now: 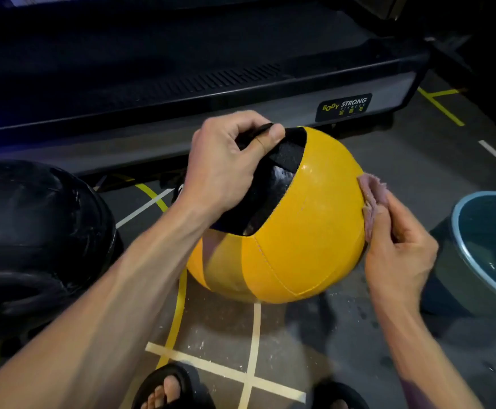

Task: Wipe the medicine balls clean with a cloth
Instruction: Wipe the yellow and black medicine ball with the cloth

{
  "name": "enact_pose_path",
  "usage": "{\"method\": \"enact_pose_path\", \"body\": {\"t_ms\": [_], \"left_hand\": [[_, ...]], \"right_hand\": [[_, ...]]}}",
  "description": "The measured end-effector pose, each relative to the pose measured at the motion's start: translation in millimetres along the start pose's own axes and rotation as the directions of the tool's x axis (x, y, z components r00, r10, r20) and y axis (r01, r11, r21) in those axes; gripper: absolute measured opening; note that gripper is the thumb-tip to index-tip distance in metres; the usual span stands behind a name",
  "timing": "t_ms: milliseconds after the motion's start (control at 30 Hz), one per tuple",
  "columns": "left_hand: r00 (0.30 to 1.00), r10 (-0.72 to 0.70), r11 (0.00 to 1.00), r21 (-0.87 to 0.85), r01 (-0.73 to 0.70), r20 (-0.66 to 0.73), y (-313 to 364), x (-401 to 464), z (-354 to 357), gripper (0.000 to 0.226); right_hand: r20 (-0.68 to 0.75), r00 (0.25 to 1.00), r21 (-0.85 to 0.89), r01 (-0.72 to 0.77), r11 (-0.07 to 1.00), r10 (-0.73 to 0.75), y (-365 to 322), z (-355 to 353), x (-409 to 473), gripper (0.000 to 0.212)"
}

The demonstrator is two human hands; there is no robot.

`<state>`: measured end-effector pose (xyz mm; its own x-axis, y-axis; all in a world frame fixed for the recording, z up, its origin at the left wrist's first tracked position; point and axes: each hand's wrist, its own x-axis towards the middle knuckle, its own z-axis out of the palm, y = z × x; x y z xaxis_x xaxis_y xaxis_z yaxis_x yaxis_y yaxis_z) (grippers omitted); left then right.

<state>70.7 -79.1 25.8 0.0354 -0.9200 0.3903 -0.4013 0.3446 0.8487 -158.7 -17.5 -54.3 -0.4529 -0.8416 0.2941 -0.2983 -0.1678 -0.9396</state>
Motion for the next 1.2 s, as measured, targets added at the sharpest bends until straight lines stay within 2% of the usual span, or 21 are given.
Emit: {"method": "enact_pose_path", "body": {"t_ms": [133, 233, 300, 367, 467, 567, 633, 667, 700, 733, 800, 867, 900, 1067, 1200], "left_hand": [[0.984, -0.118, 0.993, 0.038, 0.114, 0.134, -38.6, -5.2, -1.4, 0.016], [0.959, -0.249, 0.968, 0.059, 0.243, 0.137, -59.3, -19.3, -3.9, 0.013], [0.965, -0.229, 0.96, 0.196, 0.201, 0.131, -53.9, -20.0, -9.3, 0.015], [0.954, -0.217, 0.941, 0.303, 0.149, 0.205, -47.5, -26.0, -11.3, 0.026], [0.943, -0.224, 0.914, 0.388, 0.117, 0.244, -52.0, -40.4, -8.9, 0.043], [0.952, -0.212, 0.914, 0.389, 0.113, 0.221, -64.8, -46.8, -16.2, 0.045], [0.956, -0.197, 0.922, 0.372, 0.107, 0.215, -68.8, -48.4, -22.9, 0.045], [0.959, -0.189, 0.925, 0.365, 0.102, 0.212, -70.5, -49.7, -24.8, 0.045], [0.959, -0.187, 0.926, 0.364, 0.101, 0.211, -71.6, -51.7, -26.2, 0.046], [0.96, -0.189, 0.925, 0.367, 0.103, 0.206, -72.5, -53.9, -27.5, 0.046], [0.961, -0.196, 0.921, 0.373, 0.112, 0.195, -72.4, -58.0, -29.0, 0.047], [0.962, -0.2, 0.927, 0.355, 0.123, 0.188, -71.7, -62.4, -30.0, 0.046], [0.962, -0.197, 0.931, 0.342, 0.125, 0.187, -71.8, -64.0, -31.0, 0.046], [0.955, -0.206, 0.948, 0.284, 0.141, 0.213, -82.4, -77.0, -44.8, 0.047], [0.965, -0.175, 0.942, 0.317, 0.107, 0.197, -77.6, -90.2, -56.6, 0.047]], "right_hand": [[0.055, 0.998, -0.043, 0.014, 0.999, -0.012, 3.6, 1.7, -10.9, 0.034], [0.148, 0.985, -0.075, 0.104, 0.992, -0.092, 10.6, 13.8, -33.6, 0.036], [0.19, 0.972, -0.068, 0.154, 0.986, -0.139, 14.3, 20.0, -34.7, 0.036], [0.208, 0.965, -0.062, 0.174, 0.983, -0.158, 13.3, 26.3, -32.6, 0.036], [0.239, 0.944, -0.052, 0.245, 0.968, -0.226, 11.9, 36.6, -36.5, 0.036], [0.369, 0.866, -0.08, 0.39, 0.917, -0.337, 18.3, 38.8, -45.6, 0.037], [0.49, 0.748, -0.074, 0.548, 0.834, -0.448, 21.3, 32.6, -35.6, 0.039], [0.538, 0.693, -0.05, 0.594, 0.803, -0.479, 22.1, 29.7, -25.1, 0.039], [0.554, 0.689, -0.018, 0.571, 0.821, -0.467, 23.7, 28.3, -13.3, 0.038], [0.535, 0.748, -0.016, 0.474, 0.88, -0.393, 23.4, 27.9, 0.4, 0.036], [0.404, 0.906, -0.136, 0.194, 0.972, -0.124, 24.6, 29.5, 28.8, 0.031], [0.301, 0.952, -0.252, 0.028, 0.967, 0.051, 27.8, 33.0, 38.0, 0.028], [0.287, 0.956, -0.233, 0.003, 0.972, 0.066, 26.1, 34.1, 31.9, 0.029], [0.32, 0.938, -0.102, 0.175, 0.979, -0.134, 10.2, 32.3, -30.1, 0.04], [0.349, 0.922, -0.065, 0.205, 0.977, -0.17, 16.4, 28.2, -46.1, 0.043]]}}
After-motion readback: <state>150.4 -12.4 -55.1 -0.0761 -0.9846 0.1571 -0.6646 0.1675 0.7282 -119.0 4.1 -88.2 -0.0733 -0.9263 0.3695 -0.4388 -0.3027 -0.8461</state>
